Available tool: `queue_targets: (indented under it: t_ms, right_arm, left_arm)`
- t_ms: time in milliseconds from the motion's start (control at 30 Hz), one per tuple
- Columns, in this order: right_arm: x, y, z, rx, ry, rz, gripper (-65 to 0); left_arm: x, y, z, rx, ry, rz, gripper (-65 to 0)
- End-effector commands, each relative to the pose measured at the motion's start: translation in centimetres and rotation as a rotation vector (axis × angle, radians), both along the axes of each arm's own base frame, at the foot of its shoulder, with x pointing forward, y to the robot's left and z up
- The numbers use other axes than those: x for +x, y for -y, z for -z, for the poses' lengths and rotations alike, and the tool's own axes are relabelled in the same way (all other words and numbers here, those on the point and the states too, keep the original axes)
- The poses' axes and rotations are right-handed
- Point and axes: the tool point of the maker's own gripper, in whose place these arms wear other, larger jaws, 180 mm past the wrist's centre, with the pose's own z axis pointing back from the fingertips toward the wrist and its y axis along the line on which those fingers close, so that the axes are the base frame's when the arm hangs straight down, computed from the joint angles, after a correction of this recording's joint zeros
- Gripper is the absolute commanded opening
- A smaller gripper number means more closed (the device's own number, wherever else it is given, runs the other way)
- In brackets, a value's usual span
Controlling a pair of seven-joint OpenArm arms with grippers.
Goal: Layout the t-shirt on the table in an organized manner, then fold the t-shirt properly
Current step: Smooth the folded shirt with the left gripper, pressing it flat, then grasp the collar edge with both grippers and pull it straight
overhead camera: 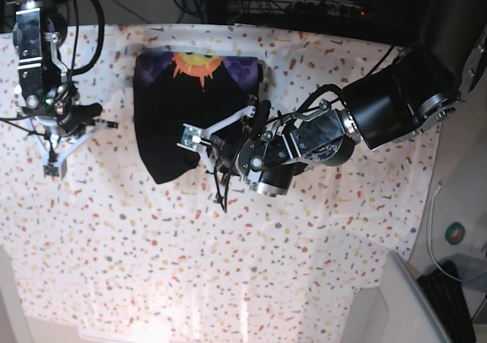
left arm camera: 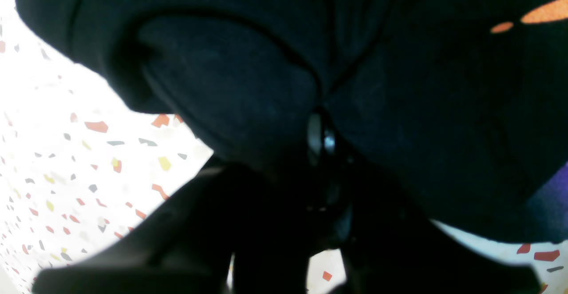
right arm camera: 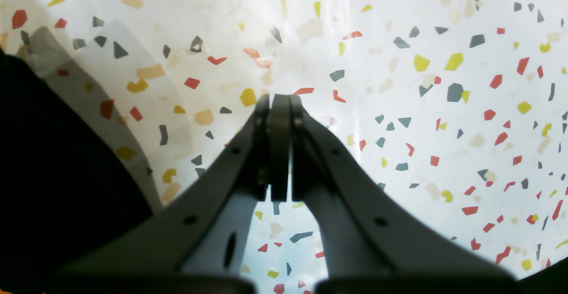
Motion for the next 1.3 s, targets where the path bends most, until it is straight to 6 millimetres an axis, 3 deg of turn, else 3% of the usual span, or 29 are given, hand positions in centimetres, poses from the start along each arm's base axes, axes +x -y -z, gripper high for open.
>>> queue_targets:
  t_ms: [0, 167, 400, 667, 800, 867, 900, 1033, 1067, 1167, 1267]
  right_arm:
    - [1.1, 0.5, -1.1, -0.017, 0.045, -0.005, -65.0]
    - [1.1, 0.5, -1.1, -0.017, 0.045, -0.005, -65.0]
    - [1.1, 0.5, -1.1, -0.017, 0.045, -0.005, -65.0]
    - [1.1, 0.5, -1.1, -0.017, 0.045, -0.005, -65.0]
    - [1.1, 0.4, -1.1, -0.016, 0.044, -0.008, -65.0]
    - [1.1, 0.2, -1.0, -0.014, 0.043, -0.012, -65.0]
    - [1.1, 0.2, -1.1, -0.014, 0.046, -0.013, -65.0]
    - [0.7, -0.1, -1.1, -0.01, 0.046, -0.016, -65.0]
    - [0.5, -0.1, -1.2, -0.009, 0.047, -0.018, -65.0]
    - [-0.4, -0.9, -2.0, -0.005, 0.065, -0.041, -65.0]
    - [-1.6, -3.7, -2.3, 0.019, 0.062, -0.115, -65.0]
  left_arm:
    - [1.1, 0.7, -1.3, -0.023, 0.029, 0.005, -65.0]
    - [1.9, -0.3, -1.1, 0.06, 0.06, -0.018, -65.0]
    - [1.8, 0.8, -2.5, 0.023, 0.085, 0.008, -65.0]
    - [2.5, 0.0, -2.5, 0.092, 0.117, -0.011, -35.1]
    - [3.1, 1.1, -4.3, 0.058, 0.158, 0.014, -10.5]
    - [3.7, 1.6, -5.3, 0.035, 0.178, 0.012, -1.0]
    - [4.4, 1.9, -6.4, 0.003, 0.191, -0.012, 0.0]
    - [6.1, 3.0, -11.4, -0.175, 0.24, -0.125, 0.0]
    - [6.3, 2.5, -12.5, -0.194, 0.261, -0.167, 0.0]
    - [4.8, 1.5, -13.9, -0.225, 0.275, -0.257, -21.1]
    - [0.9, 1.5, -12.6, -0.278, 0.195, -0.3, -55.9]
